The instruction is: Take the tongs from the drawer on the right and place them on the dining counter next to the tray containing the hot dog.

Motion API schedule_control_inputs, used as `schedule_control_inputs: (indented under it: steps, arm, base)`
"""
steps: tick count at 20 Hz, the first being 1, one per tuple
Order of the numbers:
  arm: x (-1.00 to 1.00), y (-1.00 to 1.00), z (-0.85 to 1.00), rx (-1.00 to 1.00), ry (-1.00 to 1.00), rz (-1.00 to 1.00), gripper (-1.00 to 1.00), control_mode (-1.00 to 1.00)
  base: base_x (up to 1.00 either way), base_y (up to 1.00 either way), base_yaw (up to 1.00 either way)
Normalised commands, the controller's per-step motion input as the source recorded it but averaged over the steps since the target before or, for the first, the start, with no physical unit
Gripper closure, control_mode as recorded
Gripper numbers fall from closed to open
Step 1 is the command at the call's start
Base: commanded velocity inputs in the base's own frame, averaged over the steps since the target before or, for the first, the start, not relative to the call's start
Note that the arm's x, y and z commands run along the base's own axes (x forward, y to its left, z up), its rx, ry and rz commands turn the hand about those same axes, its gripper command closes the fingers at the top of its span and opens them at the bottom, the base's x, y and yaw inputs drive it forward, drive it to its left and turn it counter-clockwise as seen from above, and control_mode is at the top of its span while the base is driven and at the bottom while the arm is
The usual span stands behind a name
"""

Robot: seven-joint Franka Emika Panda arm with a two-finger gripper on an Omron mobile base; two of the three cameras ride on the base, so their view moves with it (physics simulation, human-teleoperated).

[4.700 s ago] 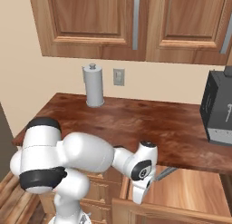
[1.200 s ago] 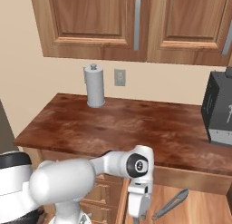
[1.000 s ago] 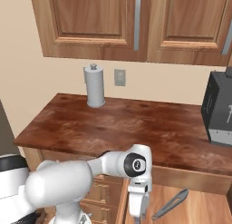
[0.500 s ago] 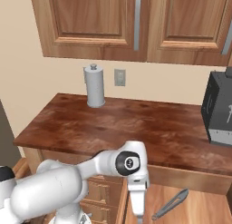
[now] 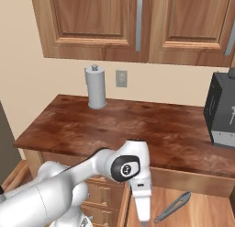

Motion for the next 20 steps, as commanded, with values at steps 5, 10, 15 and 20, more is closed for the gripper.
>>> schedule_control_inputs:
  steps: [5, 10, 15, 20]
  arm:
    - [0.17, 0.0, 0.17, 0.11, -0.13, 0.12, -1.0, -1.0]
    - [0.25, 0.0, 0.09, 0.06, -0.1, 0.11, -1.0, -1.0]
    - [0.36, 0.0, 0.0, 0.0, -0.07, 0.05, -1.0, -1.0]
    - [0.39, 0.0, -0.01, 0.0, -0.1, 0.04, -1.0, -1.0]
  base:
    - [0.0, 0.0, 0.0]
    - [0.0, 0.0, 0.0]
    - [0.0, 0.0, 0.0]
    - [0.0, 0.0, 0.0]
